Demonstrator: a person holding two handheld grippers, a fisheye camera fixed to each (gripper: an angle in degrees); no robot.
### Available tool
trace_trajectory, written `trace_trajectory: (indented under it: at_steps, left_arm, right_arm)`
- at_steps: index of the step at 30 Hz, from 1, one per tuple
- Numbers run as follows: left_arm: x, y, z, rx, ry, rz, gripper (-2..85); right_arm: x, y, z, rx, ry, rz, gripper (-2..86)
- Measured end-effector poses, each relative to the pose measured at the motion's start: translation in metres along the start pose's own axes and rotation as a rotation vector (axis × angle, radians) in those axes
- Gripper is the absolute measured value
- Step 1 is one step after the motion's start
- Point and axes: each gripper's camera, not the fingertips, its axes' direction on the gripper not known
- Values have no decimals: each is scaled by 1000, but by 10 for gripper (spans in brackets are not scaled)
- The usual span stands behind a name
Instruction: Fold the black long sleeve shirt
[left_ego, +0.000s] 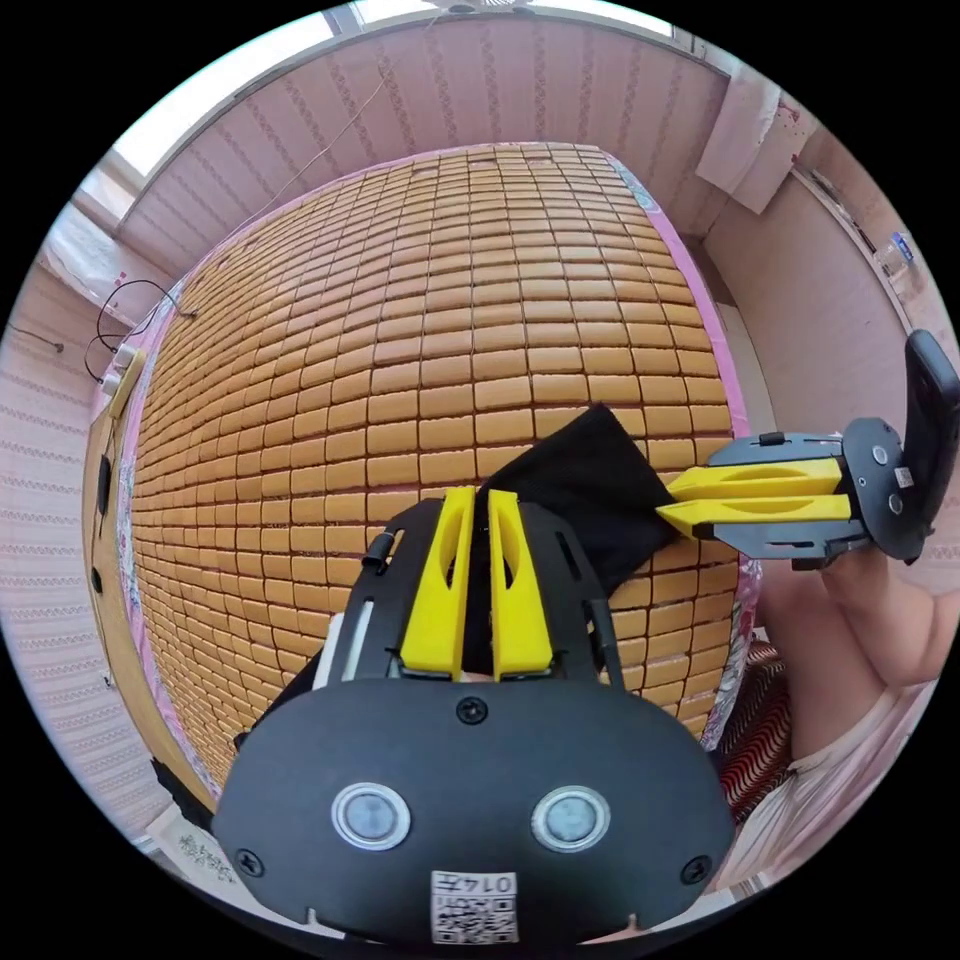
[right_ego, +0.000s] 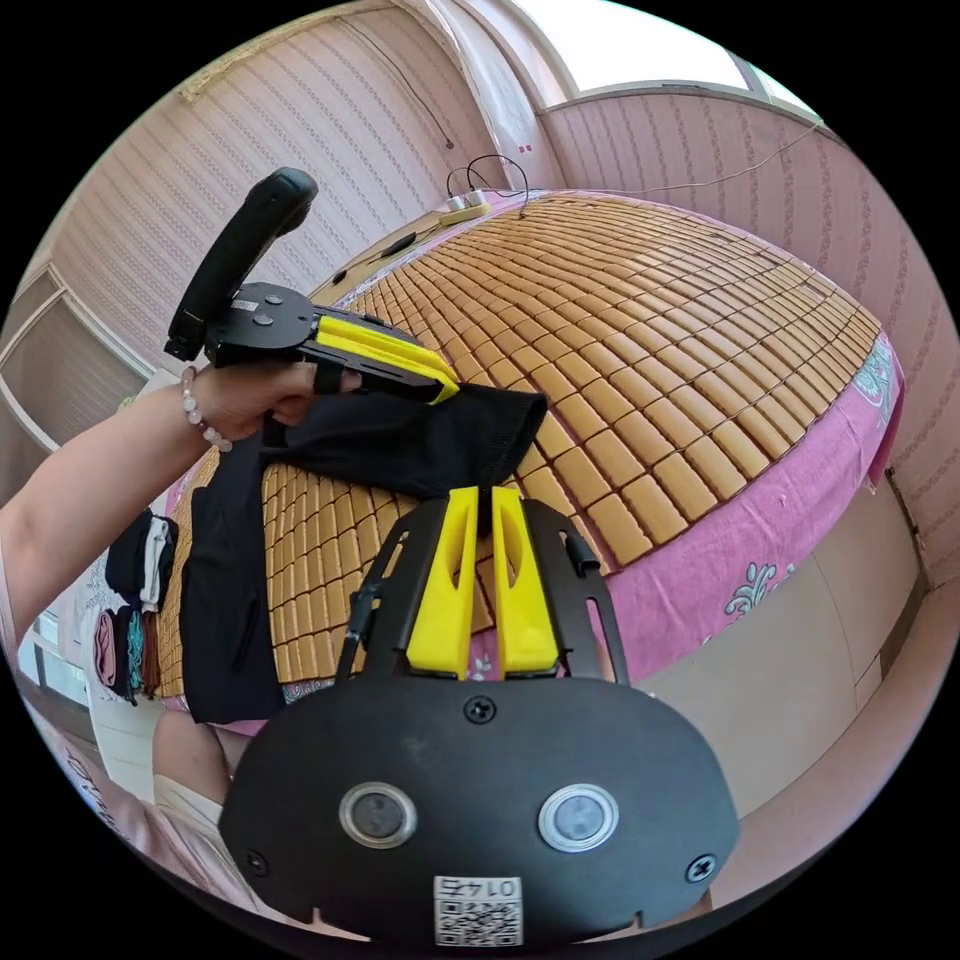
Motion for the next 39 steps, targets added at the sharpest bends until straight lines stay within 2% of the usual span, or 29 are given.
trace_trajectory:
  at_steps: [6, 12, 17, 20, 22, 25, 26, 28, 30, 33, 39]
  left_arm:
    - [5, 27, -34, -21, -66, 25, -7]
    - [-38, 122, -135, 163, -24, -183, -9]
    - [-61, 269, -259, 363, -36, -370, -10]
    - [-49, 373, -329, 511, -106, -462, -10]
    - [-33, 442, -361, 586, -138, -528, -10]
    - [3, 551, -382, 606, -193, -678, -10]
    - [16, 590, -378, 583, -183, -753, -10]
    - [36, 645, -361, 549, -150, -888, -10]
    - [56, 687, -337, 470, -100, -982, -10]
    - [84, 735, -313, 421, -15, -1106, -9]
    - [98, 775, -317, 480, 85, -1178, 22]
  right_arm:
    - [-21, 9, 3, 47, -81, -55, 11]
    - [-62, 32, -6, 278, -244, -125, 6]
    - [-140, 48, -17, 396, -359, -304, 5]
    - [-197, 54, -50, 479, -572, -426, 5]
    - [-240, 58, -62, 461, -661, -546, 5]
    - [-317, 73, -52, 293, -829, -766, 5]
    - [-349, 86, -34, 165, -854, -864, 5]
    - [-391, 115, 4, -44, -815, -984, 4]
    - [-430, 164, 64, -306, -689, -1079, 3]
    - [-451, 216, 118, -525, -548, -1138, 1]
    - [-467, 224, 154, -609, -463, -1152, 14]
